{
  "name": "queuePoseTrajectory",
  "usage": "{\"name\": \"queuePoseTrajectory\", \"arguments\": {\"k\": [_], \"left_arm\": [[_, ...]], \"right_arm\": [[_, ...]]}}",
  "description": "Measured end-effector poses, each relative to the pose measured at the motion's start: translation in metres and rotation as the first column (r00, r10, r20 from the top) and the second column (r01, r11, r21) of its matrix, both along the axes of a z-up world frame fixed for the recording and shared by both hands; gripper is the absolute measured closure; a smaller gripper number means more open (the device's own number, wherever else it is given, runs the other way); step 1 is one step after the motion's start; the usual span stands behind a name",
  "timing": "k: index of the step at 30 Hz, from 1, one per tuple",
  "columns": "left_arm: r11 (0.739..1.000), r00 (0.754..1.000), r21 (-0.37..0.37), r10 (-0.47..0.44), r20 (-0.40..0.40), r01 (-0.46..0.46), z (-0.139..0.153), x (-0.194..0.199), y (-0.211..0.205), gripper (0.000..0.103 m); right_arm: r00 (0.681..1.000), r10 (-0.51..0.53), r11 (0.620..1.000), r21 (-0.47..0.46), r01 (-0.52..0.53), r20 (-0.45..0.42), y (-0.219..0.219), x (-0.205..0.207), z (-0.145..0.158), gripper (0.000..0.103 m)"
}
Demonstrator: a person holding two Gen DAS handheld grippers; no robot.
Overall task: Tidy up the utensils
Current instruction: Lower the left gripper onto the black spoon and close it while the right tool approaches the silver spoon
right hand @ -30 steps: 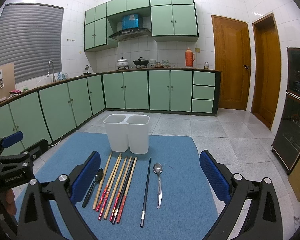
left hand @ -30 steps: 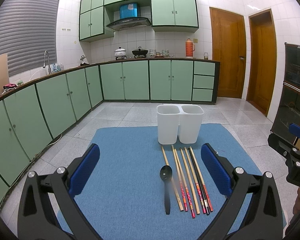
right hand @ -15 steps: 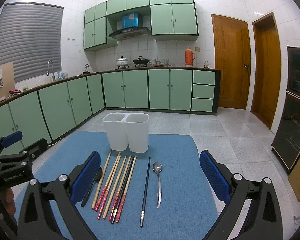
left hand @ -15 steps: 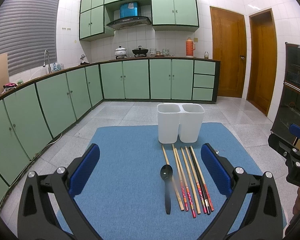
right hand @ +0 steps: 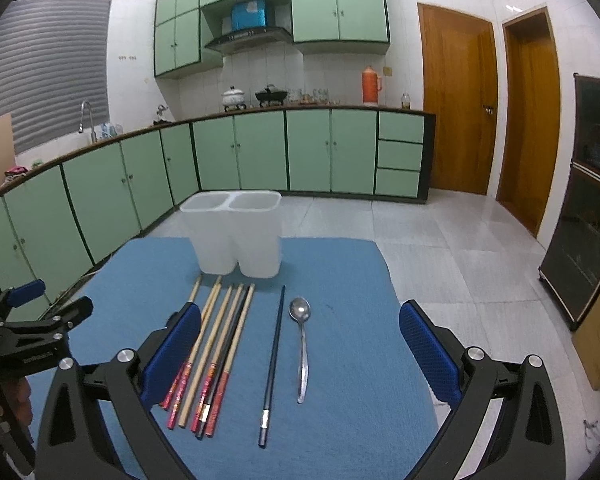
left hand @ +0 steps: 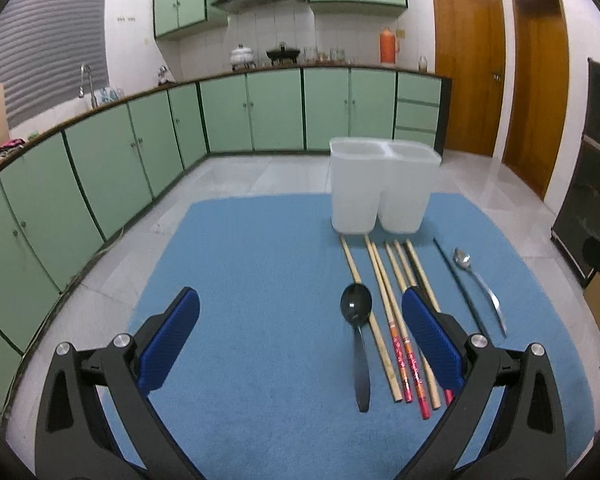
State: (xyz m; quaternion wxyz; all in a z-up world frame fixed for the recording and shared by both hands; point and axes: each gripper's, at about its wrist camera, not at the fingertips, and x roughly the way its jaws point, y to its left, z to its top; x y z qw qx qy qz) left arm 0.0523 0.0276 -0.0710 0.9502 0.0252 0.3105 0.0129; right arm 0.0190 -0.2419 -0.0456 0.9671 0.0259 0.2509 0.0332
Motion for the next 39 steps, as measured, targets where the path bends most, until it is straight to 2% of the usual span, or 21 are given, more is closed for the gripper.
{"name": "queuePoseTrajectory", "arguments": {"k": [12, 16, 21, 30, 35, 39], "left_arm": [[0.999, 0.983, -0.031, -0.035, -0.183, 0.030, -0.058, 0.077, -0.018, 0.007], [0.998, 0.972, -0.060, -0.046, -0.231, 0.033, -0.070, 0.092, -0.018, 0.016], [0.996, 0.961, -0.081, -0.052, -0.271, 0.032, -0.081, 0.103, -0.017, 0.023], [0.994, 0.952, -0.098, -0.070, -0.298, 0.042, -0.090, 0.116, -0.018, 0.036], [0.991, 0.954, -0.119, -0.093, -0.286, 0.061, -0.088, 0.118, -0.018, 0.051], [0.986, 0.952, -0.136, -0.130, -0.276, 0.095, -0.087, 0.118, -0.024, 0.070]], "right_arm": [[0.994, -0.013, 1.000, 0.015, 0.015, -0.106, -0.016, 0.032, -0.023, 0.021], [0.992, -0.013, 1.000, 0.017, 0.015, -0.125, -0.018, 0.046, -0.031, 0.025], [0.990, -0.011, 1.000, 0.020, 0.014, -0.139, -0.018, 0.062, -0.038, 0.027], [0.983, 0.004, 1.000, 0.021, 0.000, -0.182, -0.014, 0.084, -0.055, 0.028], [0.980, 0.021, 1.000, 0.027, -0.016, -0.198, -0.008, 0.096, -0.061, 0.032], [0.977, 0.034, 0.999, 0.040, -0.027, -0.212, -0.006, 0.106, -0.064, 0.037]]}}
